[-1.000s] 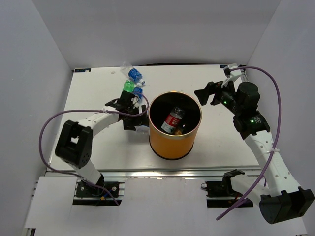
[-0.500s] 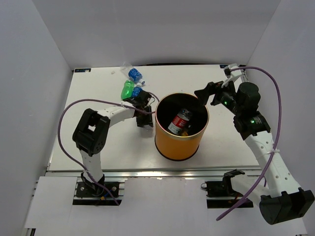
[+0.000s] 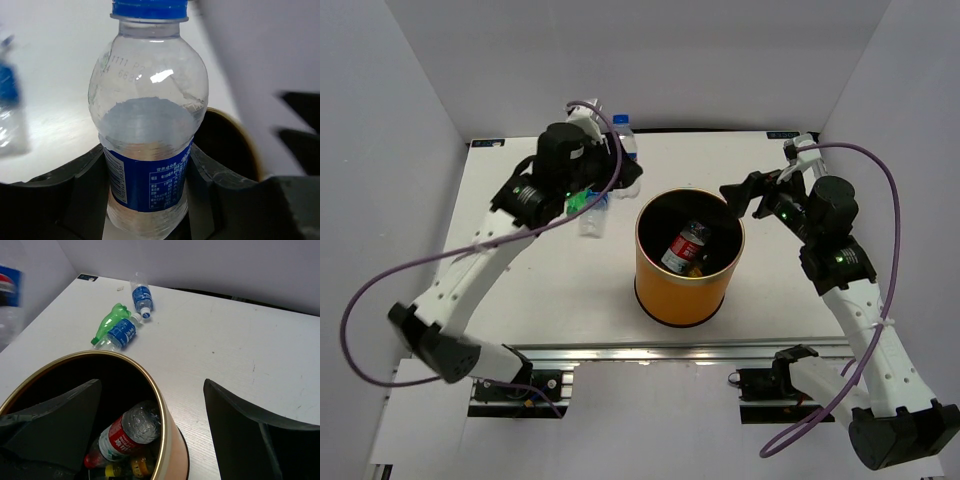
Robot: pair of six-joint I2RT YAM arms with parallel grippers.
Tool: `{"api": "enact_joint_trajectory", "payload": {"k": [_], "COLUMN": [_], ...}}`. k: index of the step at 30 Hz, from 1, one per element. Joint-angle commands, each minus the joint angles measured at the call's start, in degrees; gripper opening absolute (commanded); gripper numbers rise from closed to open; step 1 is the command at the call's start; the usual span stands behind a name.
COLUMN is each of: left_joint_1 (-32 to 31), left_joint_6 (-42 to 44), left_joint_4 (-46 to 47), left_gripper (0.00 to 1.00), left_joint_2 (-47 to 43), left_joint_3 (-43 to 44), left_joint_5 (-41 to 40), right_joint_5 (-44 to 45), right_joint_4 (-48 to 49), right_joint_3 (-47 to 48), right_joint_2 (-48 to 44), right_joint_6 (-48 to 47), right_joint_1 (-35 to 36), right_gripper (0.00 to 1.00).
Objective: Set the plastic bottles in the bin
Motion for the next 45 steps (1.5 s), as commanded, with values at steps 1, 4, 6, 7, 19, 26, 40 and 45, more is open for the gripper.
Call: {"api": "enact_joint_trajectory", "payload": {"k": [1,4,6,7,19,26,40,45], "left_joint_1": [-4.86,-9.60,-12.95,-13.74,-14.45,3.45,11.21,11.39], "left_joint_6": [3.67,6.83,8.41,10.51,12.46,7.55,13.00,9.57], "left_joint_4": [7.12,8.29,6.45,3.74,5.47,-4.54,-15.26,-15.38], "left_gripper": [0.36,0.38,0.45,0.60,0.98,0.98,0.98,0.92], "left_joint_2": [-3.59,-3.51,-2.19,-1.75,-7.29,6.49,48.95,48.98], "left_joint_3": [-1.08,-1.18,-1.00,-0.91,-0.65,4.53,27.12,22.06], "left_joint_5": [12.71,15.47,14.08,12.24,-4.73,-3.72,-7.98,-9.93], "right_joint_5": [0.73,1.26,1.52,1.87,2.22,2.84,5.74,7.58], "right_joint_4": [2.28,2.19,2.28,2.28,2.37,2.19,-1.58,-1.59], "right_joint_3": [-0.21,-0.21,-0.29,-0.38,-0.73,-0.65,1.55,1.11], "right_joint_2": [-0.55,-0.55,-0.72,-0.81,-0.37,-0.19,0.77,-0.89], "right_joint_6": [0.12,-0.05,-0.40,-0.40,-0.32,-0.84,-3.48,-4.80], "right_joint_1": [-0.35,-0.26,-0.35,-0.35,-0.35,-0.35,-0.35,-0.26], "right_gripper": [0.89,0.89,0.89,0.89,0.89,0.89,0.89,0.89]}}
